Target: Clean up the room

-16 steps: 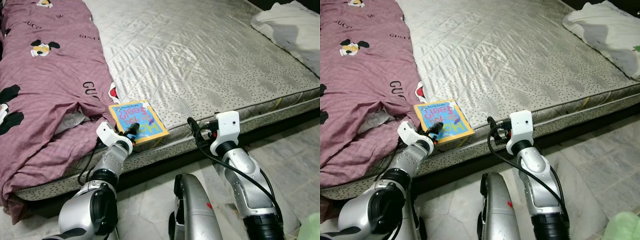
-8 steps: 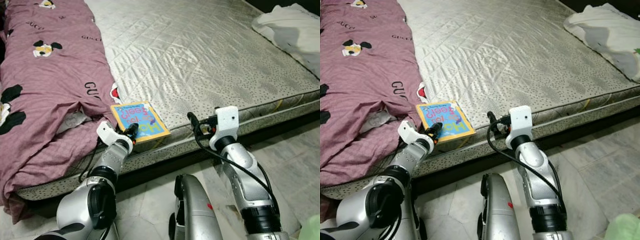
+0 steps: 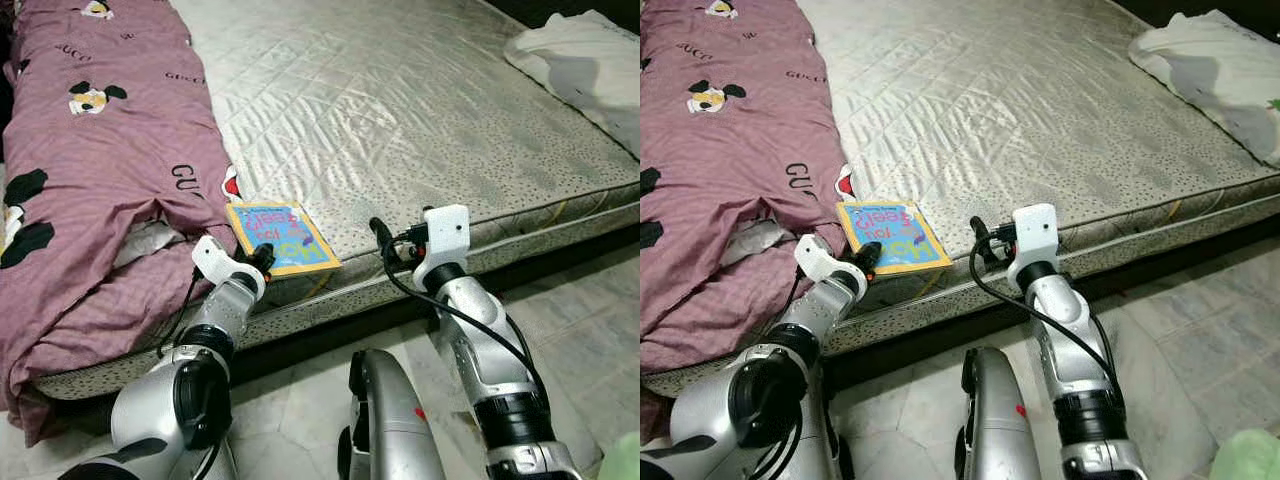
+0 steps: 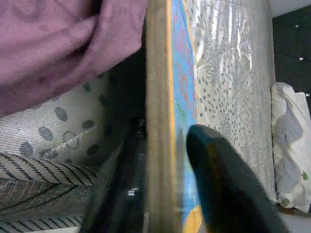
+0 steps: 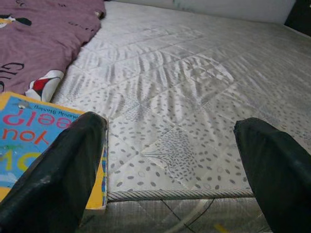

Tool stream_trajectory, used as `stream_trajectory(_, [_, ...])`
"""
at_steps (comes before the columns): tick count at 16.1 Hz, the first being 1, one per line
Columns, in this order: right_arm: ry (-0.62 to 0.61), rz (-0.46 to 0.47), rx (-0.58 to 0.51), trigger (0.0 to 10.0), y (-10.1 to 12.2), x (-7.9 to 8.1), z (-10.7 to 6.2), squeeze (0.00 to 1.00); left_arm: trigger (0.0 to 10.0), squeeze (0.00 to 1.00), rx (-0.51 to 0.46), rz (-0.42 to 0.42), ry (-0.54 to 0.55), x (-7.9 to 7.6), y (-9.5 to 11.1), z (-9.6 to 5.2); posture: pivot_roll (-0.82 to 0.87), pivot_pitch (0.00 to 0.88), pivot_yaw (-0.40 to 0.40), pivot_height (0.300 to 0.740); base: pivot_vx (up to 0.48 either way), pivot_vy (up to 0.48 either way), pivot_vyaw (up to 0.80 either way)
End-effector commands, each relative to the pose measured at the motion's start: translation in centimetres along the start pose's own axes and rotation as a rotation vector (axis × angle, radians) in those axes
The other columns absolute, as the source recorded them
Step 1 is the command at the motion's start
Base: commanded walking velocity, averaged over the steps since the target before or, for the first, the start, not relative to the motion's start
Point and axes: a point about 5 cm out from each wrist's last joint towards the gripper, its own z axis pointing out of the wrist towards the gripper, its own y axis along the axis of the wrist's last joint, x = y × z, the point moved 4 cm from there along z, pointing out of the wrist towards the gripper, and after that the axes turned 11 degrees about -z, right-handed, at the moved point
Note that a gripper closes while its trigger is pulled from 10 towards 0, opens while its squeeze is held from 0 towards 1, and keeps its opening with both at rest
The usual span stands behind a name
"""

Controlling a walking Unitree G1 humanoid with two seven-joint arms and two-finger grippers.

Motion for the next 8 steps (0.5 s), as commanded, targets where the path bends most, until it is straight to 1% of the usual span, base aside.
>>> stream_trajectory(1, [-0.002, -0.006, -0.008, 10.0, 0.2, -0.2, 0.3, 0.0, 0.0, 0.0, -0.001, 0.024, -0.02, -1.1, 0.2, 0.2, -0.11, 0.0, -0.085, 0.534, 0.0, 0.0, 0.0])
stream_trajectory(3, [0.044, 0.004, -0.004, 10.0, 0.0, 0.4, 0.8, 0.0, 0.0, 0.0, -0.01, 0.04, -0.026, -1.3, 0.5, 0.3, -0.1, 0.0, -0.085, 0.534, 0.0, 0.0, 0.0])
stream_trajectory(5, [0.098, 0.024, 0.027, 10.0, -0.4, 1.1, 1.4, 0.0, 0.0, 0.0, -0.019, 0.07, -0.037, -1.7, 0.8, 0.4, -0.09, 0.0, -0.087, 0.534, 0.0, 0.0, 0.0])
stream_trajectory(6, [0.15, 0.037, 0.039, 10.0, -0.5, 1.9, 1.9, 0.0, 0.0, 0.0, -0.028, 0.157, -0.059, -2.5, 1.3, 0.5, -0.07, 0.0, -0.093, 0.534, 0.0, 0.0, 0.0])
stream_trajectory(7, [0.167, 0.036, 0.043, 10.0, -0.6, 2.2, 2.0, 0.0, 0.0, 0.0, -0.029, 0.21, -0.073, -2.9, 1.4, 0.5, -0.07, 0.0, -0.092, 0.534, 0.0, 0.0, 0.0])
stream_trajectory(8, [0.19, 0.033, 0.041, 10.0, -0.5, 2.7, 2.3, 0.0, 0.0, 0.0, -0.034, 0.313, -0.09, -3.5, 1.7, 0.6, -0.06, 0.0, -0.084, 0.534, 0.0, 0.0, 0.0])
